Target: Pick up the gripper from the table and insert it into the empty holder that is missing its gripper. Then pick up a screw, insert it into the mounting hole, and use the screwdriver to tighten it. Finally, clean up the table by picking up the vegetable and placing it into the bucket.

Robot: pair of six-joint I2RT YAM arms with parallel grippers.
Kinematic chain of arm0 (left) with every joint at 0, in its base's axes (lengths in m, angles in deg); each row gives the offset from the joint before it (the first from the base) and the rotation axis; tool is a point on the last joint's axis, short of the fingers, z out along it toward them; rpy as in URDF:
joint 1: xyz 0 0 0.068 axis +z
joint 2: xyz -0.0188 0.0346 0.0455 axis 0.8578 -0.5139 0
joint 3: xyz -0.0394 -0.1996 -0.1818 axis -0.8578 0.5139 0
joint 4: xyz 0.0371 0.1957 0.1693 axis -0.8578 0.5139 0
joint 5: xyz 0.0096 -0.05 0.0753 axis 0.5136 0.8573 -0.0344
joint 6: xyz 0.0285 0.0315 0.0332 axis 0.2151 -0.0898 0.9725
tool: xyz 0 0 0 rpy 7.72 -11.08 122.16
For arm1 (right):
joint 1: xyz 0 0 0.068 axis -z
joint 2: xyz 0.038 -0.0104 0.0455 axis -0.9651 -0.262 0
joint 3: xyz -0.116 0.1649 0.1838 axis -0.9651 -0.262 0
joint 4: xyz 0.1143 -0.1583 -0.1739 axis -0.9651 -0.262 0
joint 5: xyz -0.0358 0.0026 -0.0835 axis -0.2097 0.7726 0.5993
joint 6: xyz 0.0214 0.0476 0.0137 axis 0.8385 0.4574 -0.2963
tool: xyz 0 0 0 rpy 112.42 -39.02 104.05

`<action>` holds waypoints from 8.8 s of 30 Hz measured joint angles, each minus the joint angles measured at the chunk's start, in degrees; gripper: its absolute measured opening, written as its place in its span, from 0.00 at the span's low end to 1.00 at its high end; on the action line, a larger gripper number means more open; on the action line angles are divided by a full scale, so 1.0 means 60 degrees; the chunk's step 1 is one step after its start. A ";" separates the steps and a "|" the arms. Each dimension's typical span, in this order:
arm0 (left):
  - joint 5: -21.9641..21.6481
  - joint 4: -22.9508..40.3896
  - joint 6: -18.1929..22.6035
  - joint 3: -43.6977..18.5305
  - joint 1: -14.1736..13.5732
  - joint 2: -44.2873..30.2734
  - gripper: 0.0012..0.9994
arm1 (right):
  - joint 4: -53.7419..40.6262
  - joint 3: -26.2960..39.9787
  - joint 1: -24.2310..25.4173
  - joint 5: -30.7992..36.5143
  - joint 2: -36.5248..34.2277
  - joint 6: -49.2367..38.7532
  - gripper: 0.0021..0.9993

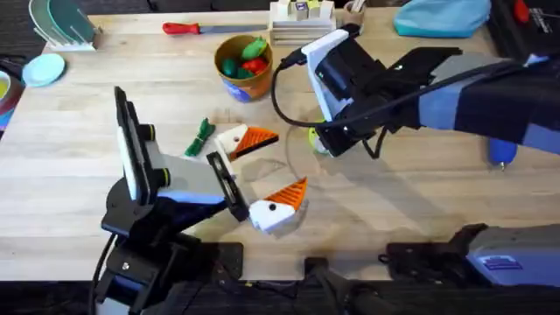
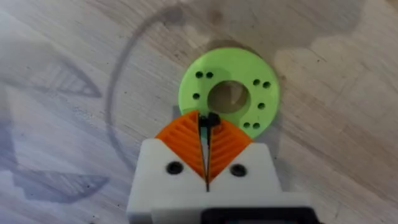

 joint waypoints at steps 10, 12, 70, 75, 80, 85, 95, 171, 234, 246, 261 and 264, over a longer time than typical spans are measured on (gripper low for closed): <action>0.0000 0.0000 0.0000 0.0000 0.0000 0.0000 0.99 | -0.0844 0.0871 0.0204 0.0000 0.0055 0.0029 0.00; 0.0000 0.0000 0.0000 0.0000 0.0000 0.0001 0.99 | -0.1287 0.1421 0.0261 0.0000 0.0174 0.0022 0.00; 0.0027 0.0015 0.0273 0.0000 0.0004 0.0000 0.99 | -0.2880 0.6118 -0.3592 -0.0645 -0.0785 0.1107 0.00; -0.0004 0.0018 0.0237 0.0000 0.0007 -0.0029 0.99 | -0.2932 0.6142 -0.3599 -0.0681 -0.1027 0.1107 0.00; 0.0000 0.0011 0.0240 0.0000 0.0004 -0.0025 0.99 | -0.2951 0.6148 -0.3599 -0.0779 -0.1024 0.1150 0.25; 0.0018 0.0007 0.0255 0.0000 0.0004 -0.0022 0.99 | -0.3016 0.6145 -0.3470 -0.0627 -0.0979 0.1151 0.66; 0.0062 0.0007 0.0317 0.0000 0.0004 -0.0015 0.99 | -0.3558 0.6145 -0.2391 -0.0787 0.0550 0.1169 0.90; 0.0066 0.0007 0.0419 0.0000 0.0004 -0.0015 0.00 | -0.1566 0.1479 1.1320 0.1033 0.1174 -0.3035 0.99; 0.0066 0.0007 0.0419 0.0000 0.0004 -0.0015 0.00 | 0.1148 0.1482 1.2171 -0.0925 0.1543 -0.3862 0.02; 0.0066 0.0007 0.0419 0.0000 0.0004 -0.0015 0.00 | 0.1347 0.1191 1.0430 -0.1954 0.5724 -0.2610 0.02; 0.0066 0.0007 0.0419 0.0000 0.0004 -0.0015 0.00 | 0.8283 -0.2926 0.3193 -0.3613 0.8880 0.0095 0.02; 0.0066 0.0007 0.0422 0.0000 0.0004 -0.0015 0.00 | 0.9092 -0.2994 0.1788 -0.3603 0.8509 0.0139 0.02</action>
